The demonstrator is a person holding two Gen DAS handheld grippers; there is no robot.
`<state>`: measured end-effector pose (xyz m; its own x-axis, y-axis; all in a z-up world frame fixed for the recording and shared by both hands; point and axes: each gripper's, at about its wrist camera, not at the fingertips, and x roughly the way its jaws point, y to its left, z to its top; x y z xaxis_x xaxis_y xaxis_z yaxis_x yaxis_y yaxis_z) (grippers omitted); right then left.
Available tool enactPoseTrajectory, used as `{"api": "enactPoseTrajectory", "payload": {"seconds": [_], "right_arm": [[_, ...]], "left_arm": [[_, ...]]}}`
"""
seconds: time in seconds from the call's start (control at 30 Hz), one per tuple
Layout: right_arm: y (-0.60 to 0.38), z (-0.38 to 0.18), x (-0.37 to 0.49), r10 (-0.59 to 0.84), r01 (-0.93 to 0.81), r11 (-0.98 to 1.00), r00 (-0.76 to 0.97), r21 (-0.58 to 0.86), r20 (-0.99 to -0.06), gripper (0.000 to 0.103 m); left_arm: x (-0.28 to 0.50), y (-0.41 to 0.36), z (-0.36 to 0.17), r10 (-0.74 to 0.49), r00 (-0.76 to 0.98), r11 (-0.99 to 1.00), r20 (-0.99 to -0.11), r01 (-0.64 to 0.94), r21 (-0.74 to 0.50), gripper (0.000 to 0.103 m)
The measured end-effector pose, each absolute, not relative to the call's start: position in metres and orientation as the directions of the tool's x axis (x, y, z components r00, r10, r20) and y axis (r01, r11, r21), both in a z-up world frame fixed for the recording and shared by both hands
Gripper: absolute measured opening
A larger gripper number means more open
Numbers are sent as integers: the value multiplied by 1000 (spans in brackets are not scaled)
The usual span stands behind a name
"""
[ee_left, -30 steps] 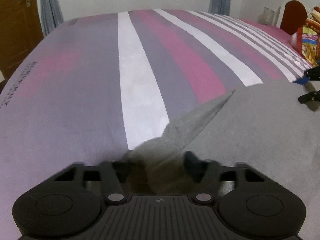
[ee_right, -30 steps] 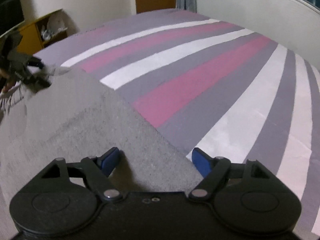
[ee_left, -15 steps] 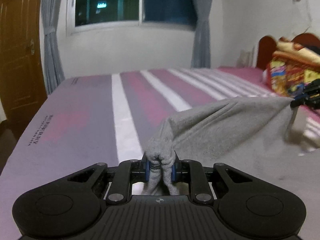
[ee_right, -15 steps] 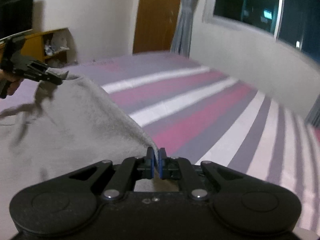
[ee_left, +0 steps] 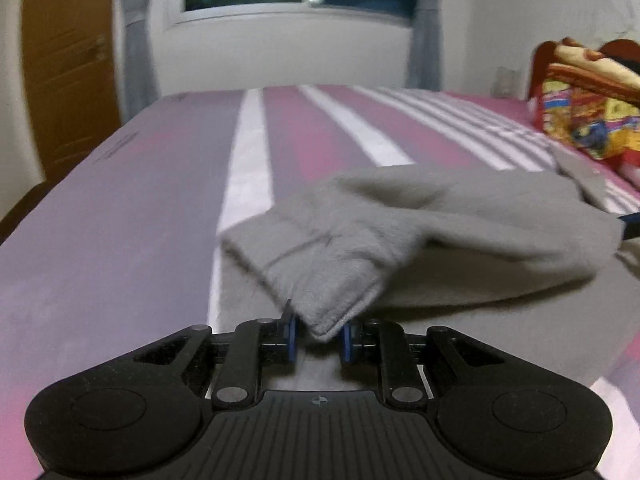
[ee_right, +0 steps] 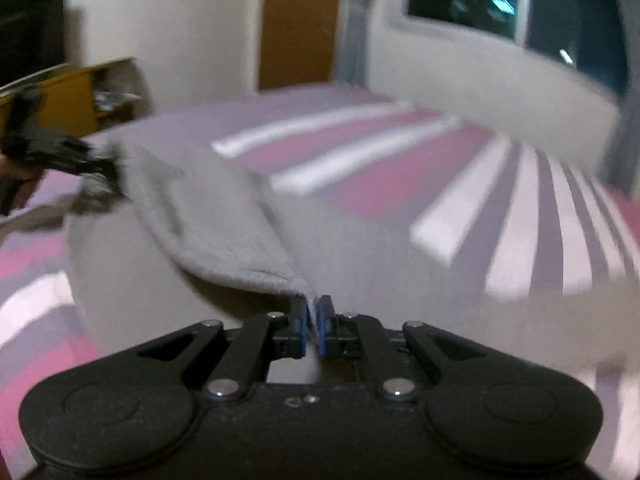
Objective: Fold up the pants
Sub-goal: 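Grasp a cuff with the left tool while the right tool grasps the other cuff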
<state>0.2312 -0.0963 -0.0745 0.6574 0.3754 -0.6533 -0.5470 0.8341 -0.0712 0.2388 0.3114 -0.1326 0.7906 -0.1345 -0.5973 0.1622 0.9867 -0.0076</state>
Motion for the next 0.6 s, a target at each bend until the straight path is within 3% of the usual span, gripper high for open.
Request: {"api": "enactPoseTrajectory", "payload": {"seconds": [0.1, 0.2, 0.4, 0.6], "right_arm": [[-107, -62, 221, 358, -463, 886, 679, 4, -640, 23], [-127, -46, 210, 392, -395, 908, 676, 142, -624, 24], [-149, -47, 228, 428, -217, 895, 664, 390, -613, 40], [-146, -75, 253, 453, -61, 846, 605, 529, -655, 42]], "left_arm": [[224, 325, -131, -84, 778, 996, -622, 85, -29, 29], [202, 342, -123, -66, 774, 991, -629, -23, -133, 30], [172, 359, -135, -293, 798, 814, -527, -82, -575, 31], [175, 356, -161, -358, 786, 674, -505, -157, -722, 31]]}}
